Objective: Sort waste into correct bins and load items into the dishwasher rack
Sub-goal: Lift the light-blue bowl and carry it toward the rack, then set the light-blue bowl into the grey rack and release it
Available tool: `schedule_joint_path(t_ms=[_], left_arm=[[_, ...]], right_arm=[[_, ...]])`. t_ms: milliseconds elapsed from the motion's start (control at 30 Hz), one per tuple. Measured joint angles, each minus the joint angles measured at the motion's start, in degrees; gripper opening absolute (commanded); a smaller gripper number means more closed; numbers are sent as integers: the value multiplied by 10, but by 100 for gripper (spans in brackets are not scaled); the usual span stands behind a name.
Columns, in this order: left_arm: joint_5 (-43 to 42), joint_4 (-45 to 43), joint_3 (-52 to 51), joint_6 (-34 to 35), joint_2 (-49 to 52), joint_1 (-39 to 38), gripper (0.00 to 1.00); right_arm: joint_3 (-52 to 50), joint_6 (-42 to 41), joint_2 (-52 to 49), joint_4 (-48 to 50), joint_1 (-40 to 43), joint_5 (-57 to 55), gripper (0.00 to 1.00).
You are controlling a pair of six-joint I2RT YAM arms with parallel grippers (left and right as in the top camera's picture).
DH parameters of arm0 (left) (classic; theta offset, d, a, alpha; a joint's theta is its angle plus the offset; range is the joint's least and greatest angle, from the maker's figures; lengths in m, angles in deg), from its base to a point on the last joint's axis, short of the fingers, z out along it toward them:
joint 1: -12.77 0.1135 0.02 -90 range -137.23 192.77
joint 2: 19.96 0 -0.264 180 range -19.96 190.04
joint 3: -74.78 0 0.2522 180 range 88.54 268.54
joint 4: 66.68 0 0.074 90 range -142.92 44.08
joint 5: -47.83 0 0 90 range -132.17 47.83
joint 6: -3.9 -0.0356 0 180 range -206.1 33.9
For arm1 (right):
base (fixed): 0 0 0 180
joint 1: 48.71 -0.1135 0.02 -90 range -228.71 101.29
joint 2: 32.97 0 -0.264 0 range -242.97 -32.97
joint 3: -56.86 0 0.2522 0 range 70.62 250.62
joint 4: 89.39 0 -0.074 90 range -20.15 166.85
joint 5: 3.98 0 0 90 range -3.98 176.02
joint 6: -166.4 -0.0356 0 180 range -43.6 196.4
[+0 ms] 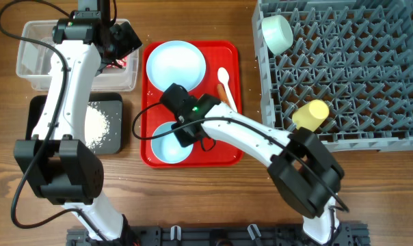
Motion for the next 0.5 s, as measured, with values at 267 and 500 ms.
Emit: schedule_joint_path(t_ms=[267,500], left_arm=[[0,0,0,0,0,0,100],[0,0,0,0,0,0,100]], right_arm=[[0,-16,96,-32,22,-87,4],[0,-17,193,-54,65,-184,4]])
